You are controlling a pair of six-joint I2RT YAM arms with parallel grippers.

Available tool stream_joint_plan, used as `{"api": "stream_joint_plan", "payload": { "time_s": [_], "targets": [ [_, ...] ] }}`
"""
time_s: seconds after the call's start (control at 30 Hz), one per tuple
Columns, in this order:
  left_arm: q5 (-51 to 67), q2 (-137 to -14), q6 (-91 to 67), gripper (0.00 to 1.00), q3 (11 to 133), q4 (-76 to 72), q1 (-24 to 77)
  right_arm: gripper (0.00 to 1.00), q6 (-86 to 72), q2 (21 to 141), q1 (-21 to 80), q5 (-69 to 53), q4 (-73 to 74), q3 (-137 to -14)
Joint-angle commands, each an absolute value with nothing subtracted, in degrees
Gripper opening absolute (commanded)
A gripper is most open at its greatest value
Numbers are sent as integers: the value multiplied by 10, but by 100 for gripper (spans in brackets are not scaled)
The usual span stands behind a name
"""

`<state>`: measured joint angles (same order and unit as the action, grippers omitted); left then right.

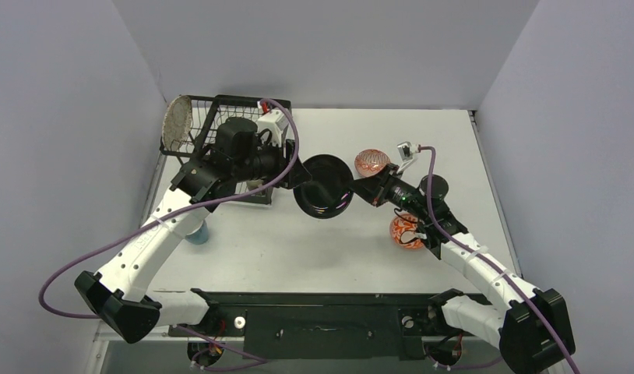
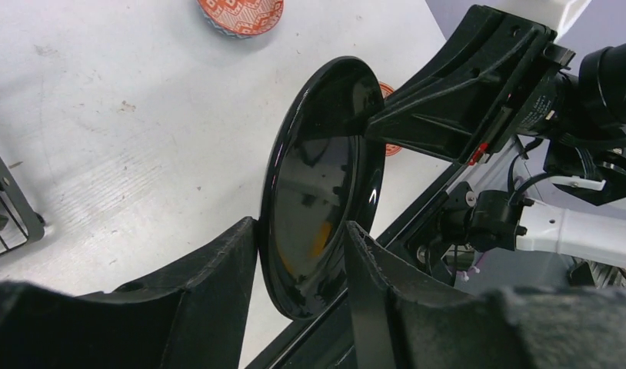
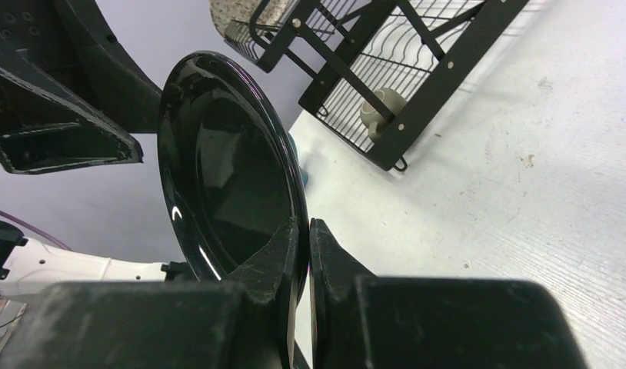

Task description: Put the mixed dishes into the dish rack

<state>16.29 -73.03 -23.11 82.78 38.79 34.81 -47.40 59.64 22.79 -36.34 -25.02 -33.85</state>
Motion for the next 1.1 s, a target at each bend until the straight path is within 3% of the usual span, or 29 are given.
{"api": "stream_joint_plan", "payload": {
  "time_s": [0.0,0.27,0.4,0.53,0.6,0.67,0.73,0.9,1.07],
  "targets": [
    [199,-738,-239,40,833,365,350,0,-495,593,223,-379,-336,-359],
    [204,-754,-241,35,847,385,350,0,-510,600,223,-385,-371,-357],
    [196,-755,-234,21,857,391,351,0,-500,599,223,-384,-364,-360],
    [165,-751,-212,1,875,409,351,1,-475,600,228,-377,-321,-373],
    [136,-745,-194,0,887,420,350,17,-453,596,232,-363,-282,-382],
    [118,-734,-176,0,897,424,350,41,-428,588,235,-344,-248,-389],
    [90,-722,-159,0,913,431,350,50,-407,582,237,-319,-207,-400],
    [-30,-711,-103,0,985,473,349,56,-374,568,226,-197,-69,-431],
    [-175,-734,-66,0,1085,543,349,56,-363,573,215,-168,-12,-434]
  ]
}}
